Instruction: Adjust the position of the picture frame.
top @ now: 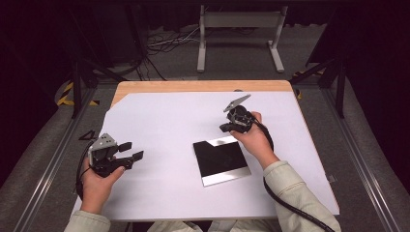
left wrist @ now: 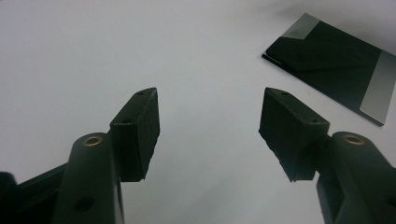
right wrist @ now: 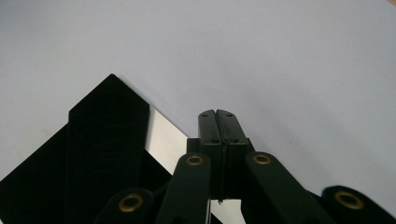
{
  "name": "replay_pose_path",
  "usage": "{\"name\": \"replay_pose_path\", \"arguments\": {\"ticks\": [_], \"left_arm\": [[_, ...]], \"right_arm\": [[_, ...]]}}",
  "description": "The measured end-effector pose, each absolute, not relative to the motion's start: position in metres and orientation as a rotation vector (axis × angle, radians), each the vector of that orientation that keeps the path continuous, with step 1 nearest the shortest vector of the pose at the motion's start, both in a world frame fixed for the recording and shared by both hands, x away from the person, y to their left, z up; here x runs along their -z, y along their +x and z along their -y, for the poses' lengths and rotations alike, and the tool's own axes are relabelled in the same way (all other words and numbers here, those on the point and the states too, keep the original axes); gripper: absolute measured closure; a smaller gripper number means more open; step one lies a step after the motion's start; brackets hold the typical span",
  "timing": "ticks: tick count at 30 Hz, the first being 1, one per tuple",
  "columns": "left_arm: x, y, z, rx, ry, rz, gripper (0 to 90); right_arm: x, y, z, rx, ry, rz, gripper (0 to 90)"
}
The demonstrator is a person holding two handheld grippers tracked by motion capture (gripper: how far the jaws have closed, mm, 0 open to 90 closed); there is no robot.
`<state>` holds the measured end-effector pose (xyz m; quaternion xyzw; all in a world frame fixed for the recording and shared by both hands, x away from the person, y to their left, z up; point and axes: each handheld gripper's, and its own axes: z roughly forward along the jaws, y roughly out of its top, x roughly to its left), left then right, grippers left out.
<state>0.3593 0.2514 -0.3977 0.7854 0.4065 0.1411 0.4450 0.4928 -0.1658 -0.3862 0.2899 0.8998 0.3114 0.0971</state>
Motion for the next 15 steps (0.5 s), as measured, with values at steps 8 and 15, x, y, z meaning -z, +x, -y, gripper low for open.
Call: {"name": "replay_pose_path", "arguments": {"ticks": [8,15], "left_arm": [[0.399,0.36,-0.251,-0.345,1.952,-1.006,38.5],[0.4,0.361,-0.249,-0.342,1.957,-1.007,38.4]], "right_arm": [[0.398,0.5,0.163,-0.899,0.89,-2.677,90.0],[0.413,0.504,0.161,-0.87,0.9,-2.701,90.0]]}}
